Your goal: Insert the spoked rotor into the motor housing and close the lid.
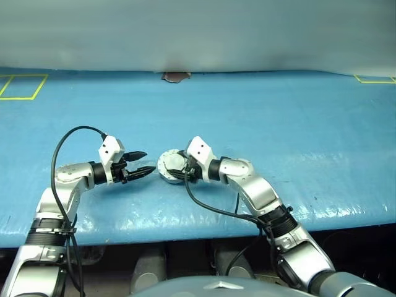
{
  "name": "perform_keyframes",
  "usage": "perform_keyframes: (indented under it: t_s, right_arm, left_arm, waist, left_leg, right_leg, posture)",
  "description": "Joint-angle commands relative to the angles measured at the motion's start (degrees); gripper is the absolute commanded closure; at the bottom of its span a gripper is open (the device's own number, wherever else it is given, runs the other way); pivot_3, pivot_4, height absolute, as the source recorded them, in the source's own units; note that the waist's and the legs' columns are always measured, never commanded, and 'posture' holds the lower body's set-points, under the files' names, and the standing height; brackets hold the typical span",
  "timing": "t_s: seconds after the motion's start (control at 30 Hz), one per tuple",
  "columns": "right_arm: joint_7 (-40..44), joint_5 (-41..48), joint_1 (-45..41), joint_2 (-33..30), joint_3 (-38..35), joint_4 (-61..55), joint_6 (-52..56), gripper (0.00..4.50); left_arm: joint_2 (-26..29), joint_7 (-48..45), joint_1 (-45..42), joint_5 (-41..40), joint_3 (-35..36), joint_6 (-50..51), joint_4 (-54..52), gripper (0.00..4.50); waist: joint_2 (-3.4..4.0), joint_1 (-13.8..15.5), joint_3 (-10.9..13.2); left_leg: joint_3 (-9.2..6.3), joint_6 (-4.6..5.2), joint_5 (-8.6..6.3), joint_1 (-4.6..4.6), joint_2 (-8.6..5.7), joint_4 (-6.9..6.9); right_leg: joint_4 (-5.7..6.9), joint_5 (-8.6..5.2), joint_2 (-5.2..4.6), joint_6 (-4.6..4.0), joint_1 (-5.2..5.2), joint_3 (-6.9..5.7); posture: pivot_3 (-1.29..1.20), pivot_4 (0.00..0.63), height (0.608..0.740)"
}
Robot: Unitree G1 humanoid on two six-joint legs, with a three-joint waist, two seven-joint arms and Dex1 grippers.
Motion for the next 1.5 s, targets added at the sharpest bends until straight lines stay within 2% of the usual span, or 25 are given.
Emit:
perform_keyframes:
  t_s: [0.03,0.73,1.13,1.5]
  right_arm:
    - [-0.4,0.2,-0.6,0.8,-0.6,0.8,-1.0,1.47]
    - [1.0,-3.7,-0.5,-2.1,2.4,3.8,-4.3,1.47]
    - [1.8,-3.6,-2.2,-1.1,1.4,13.8,-6.9,1.47]
    - [2.9,-5.4,-3.5,-3.8,2.7,8.5,-6.6,1.47]
  left_arm:
    - [0.0,0.1,0.2,-0.2,0.6,-0.8,-1.4,1.20]
    - [-0.4,0.3,0.4,-0.5,0.6,-0.3,-1.8,1.20]
    - [-0.5,0.5,0.8,-0.9,0.7,0.6,-2.4,1.20]
    - [-1.4,0.5,0.7,-0.7,0.2,0.6,-2.3,1.20]
  waist:
    - [0.00,0.0,0.0]
    - [0.00,0.1,0.0]
    - [-0.01,-0.2,0.0]
    - [0.00,0.1,0.0]
  left_leg:
    - [0.00,0.00,0.00,0.01,0.00,0.01]
    - [0.01,0.00,0.00,0.07,0.02,0.05]
    - [0.13,0.02,0.03,0.47,0.20,0.07]
    - [0.29,0.02,0.03,0.37,0.19,0.04]
  right_leg:
    - [0.01,0.00,0.00,0.00,0.00,0.00]
    - [0.03,0.00,0.00,0.00,0.06,0.00]
    - [0.12,0.03,0.10,-0.07,0.31,0.00]
    - [0.10,0.04,-0.01,-0.07,0.21,0.01]
  posture:
    - [0.00,0.150,0.740]
    - [0.00,0.150,0.740]
    - [0.00,0.150,0.740]
    - [0.00,0.150,0.740]
